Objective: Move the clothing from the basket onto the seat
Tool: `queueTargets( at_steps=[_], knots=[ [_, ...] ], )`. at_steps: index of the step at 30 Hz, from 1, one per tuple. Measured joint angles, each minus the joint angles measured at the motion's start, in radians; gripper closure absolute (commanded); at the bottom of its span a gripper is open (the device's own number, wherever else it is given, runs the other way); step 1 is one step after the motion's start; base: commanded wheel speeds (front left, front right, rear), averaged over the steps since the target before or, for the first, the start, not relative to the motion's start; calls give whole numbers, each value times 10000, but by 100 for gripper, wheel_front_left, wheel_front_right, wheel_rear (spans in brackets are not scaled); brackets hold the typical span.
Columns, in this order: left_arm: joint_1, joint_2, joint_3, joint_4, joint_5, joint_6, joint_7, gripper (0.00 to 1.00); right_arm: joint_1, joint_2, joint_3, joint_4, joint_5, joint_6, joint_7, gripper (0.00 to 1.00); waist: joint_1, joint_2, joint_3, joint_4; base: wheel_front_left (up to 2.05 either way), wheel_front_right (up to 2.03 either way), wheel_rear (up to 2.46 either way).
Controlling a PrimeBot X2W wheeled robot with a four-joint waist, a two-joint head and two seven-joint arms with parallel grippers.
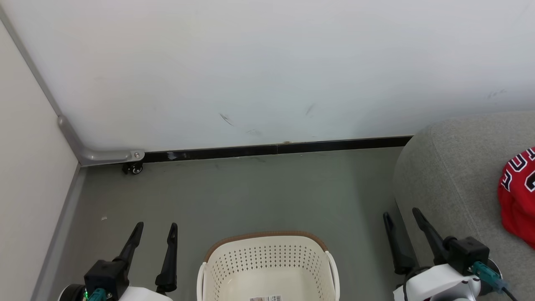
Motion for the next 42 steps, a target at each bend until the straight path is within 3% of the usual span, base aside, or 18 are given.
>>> queueTargets(
  at_steps=[15, 42],
  knots=[
    [9, -188, 295, -17, 384, 431, 0, 0, 453, 79, -222, -878, -282, 0, 295, 0, 0, 0, -18, 73, 0, 0, 0],
    [205, -238, 330, 163, 796, 533, 0, 0, 1186, 102, 69, -1883, -50, 0, 809, 0, 0, 1, -88, 107, 0, 0, 0]
  ],
)
